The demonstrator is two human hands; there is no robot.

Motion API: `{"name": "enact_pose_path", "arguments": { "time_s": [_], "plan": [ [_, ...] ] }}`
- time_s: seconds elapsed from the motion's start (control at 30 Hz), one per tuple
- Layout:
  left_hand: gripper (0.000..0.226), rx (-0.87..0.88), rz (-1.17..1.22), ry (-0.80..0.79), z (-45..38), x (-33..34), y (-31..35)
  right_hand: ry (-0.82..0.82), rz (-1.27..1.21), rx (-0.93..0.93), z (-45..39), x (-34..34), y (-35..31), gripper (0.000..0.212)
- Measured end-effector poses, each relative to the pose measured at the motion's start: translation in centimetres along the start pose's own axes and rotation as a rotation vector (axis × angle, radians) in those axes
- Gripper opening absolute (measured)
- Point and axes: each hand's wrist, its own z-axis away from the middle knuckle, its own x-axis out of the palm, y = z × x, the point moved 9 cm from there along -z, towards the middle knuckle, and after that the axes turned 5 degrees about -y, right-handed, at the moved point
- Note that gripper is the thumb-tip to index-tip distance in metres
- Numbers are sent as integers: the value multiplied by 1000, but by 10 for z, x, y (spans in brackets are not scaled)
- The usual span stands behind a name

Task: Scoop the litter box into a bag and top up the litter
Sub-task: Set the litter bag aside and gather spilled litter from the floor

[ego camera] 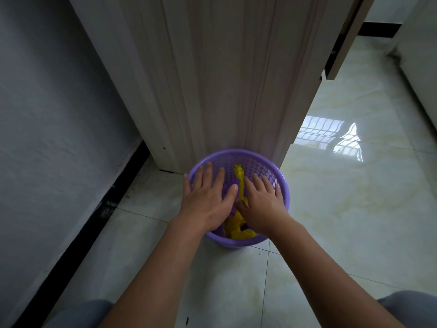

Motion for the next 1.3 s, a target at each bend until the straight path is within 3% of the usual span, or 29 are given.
{"name": "enact_pose_path", "arguments": {
  "time_s": [0.2, 0.33, 0.43, 0.7, 0.97, 1.3],
  "plan": [
    [69, 7, 97, 13, -1, 0, 1, -34, -185, -14, 0, -1, -2, 75],
    [67, 25, 115, 35, 3, -10, 9, 6, -85, -9, 4, -10, -4, 70],
    [69, 32, 212, 11, 5, -8, 9, -19, -158, -26, 5, -11, -8, 69],
    [66, 60, 70, 71, 5, -16, 9, 109, -198, -62, 7, -39, -12, 54],
    [62, 42, 43, 53, 6, -13, 11, 78, -261, -29, 9, -38, -7, 51],
    [62, 37, -1, -36, -3, 4, 18, 60, -161, -26, 15, -35, 8, 44]
  ]
}}
